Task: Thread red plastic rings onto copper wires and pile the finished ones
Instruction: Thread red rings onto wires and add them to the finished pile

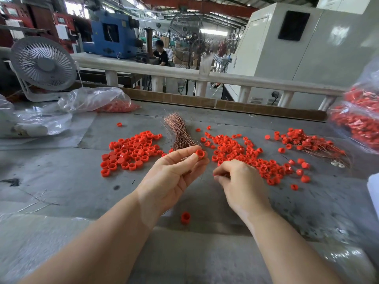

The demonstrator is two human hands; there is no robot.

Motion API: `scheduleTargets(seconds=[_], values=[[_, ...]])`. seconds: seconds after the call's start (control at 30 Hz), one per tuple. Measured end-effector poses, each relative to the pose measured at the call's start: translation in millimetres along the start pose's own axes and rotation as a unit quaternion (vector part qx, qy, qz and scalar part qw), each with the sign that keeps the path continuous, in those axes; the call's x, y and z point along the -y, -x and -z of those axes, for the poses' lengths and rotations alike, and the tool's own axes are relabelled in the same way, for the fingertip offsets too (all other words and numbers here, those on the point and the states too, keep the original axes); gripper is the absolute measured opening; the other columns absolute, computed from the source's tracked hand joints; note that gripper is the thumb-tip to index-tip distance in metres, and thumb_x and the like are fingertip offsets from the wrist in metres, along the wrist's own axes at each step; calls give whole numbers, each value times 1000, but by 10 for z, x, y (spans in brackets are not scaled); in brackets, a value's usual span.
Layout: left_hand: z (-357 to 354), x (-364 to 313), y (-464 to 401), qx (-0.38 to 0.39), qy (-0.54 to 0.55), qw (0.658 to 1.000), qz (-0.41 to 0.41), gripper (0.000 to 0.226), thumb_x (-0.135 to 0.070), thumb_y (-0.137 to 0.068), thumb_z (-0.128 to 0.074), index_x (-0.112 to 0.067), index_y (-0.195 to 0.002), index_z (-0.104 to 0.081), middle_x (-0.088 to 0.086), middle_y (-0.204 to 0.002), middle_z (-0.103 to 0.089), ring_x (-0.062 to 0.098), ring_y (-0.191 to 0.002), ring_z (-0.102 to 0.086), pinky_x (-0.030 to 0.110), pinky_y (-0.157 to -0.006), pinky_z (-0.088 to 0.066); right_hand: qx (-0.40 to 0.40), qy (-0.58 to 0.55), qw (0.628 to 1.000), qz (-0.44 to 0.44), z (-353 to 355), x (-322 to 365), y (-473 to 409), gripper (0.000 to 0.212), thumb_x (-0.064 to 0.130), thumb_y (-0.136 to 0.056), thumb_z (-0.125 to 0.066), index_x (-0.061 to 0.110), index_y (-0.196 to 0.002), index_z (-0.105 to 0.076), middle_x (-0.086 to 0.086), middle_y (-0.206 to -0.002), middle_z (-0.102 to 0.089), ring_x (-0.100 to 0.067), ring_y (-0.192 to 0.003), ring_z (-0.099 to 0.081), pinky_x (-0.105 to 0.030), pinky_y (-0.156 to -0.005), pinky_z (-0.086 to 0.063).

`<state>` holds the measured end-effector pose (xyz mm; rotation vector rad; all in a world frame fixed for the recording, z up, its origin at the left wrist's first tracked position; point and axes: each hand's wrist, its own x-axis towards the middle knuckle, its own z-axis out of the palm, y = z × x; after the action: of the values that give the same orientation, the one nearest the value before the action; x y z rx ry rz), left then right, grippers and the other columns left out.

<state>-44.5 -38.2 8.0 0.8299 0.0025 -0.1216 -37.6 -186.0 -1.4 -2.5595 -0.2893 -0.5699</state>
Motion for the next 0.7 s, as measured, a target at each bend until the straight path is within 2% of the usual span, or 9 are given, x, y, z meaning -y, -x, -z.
scheduleTargets(seconds=[0.13,0.27,0.43,0.53,0.7], values=[[-16,-7,8,7,5,1000,7,16,6,-84,-53,-1,-86,-68,11,-77,-71,15,-70,-70,22,-62,-57,-81,-190,978,-2,65,32,-41,8,10,-80,-71,17,-76,-69,8,-71,-67,-9,-67,-60,-23,-66,-48],[-21,-5,8,14,-18,1000,3,15,5,-82,-55,0,-93,-65,10,-77,-71,14,-68,-69,20,-63,-57,-101,-309,946,14,103,91,-46,19,5,-75,-75,23,-71,-67,9,-66,-68,-4,-63,-62,-13,-62,-47],[-12,11,3,26,-44,999,-7,20,-3,-69,-62,-3,-88,-67,10,-77,-71,13,-68,-69,20,-64,-57,-82,-366,927,33,104,118,-36,32,1,-75,-73,33,-74,-68,17,-72,-70,-1,-69,-66,-10,-67,-49],[-4,15,1,24,-44,999,-7,19,-3,-67,-63,-4,-85,-69,11,-79,-72,14,-70,-69,20,-62,-56,-78,-363,927,47,100,126,-32,35,0,-78,-71,35,-76,-68,22,-75,-70,2,-73,-66,-8,-70,-47],[-14,5,8,26,-48,998,-6,21,-3,-67,-62,-3,-87,-67,11,-78,-71,14,-69,-70,20,-61,-56,-96,-325,938,67,102,125,-32,29,4,-78,-72,33,-78,-68,15,-75,-70,-1,-71,-64,-9,-65,-45]])
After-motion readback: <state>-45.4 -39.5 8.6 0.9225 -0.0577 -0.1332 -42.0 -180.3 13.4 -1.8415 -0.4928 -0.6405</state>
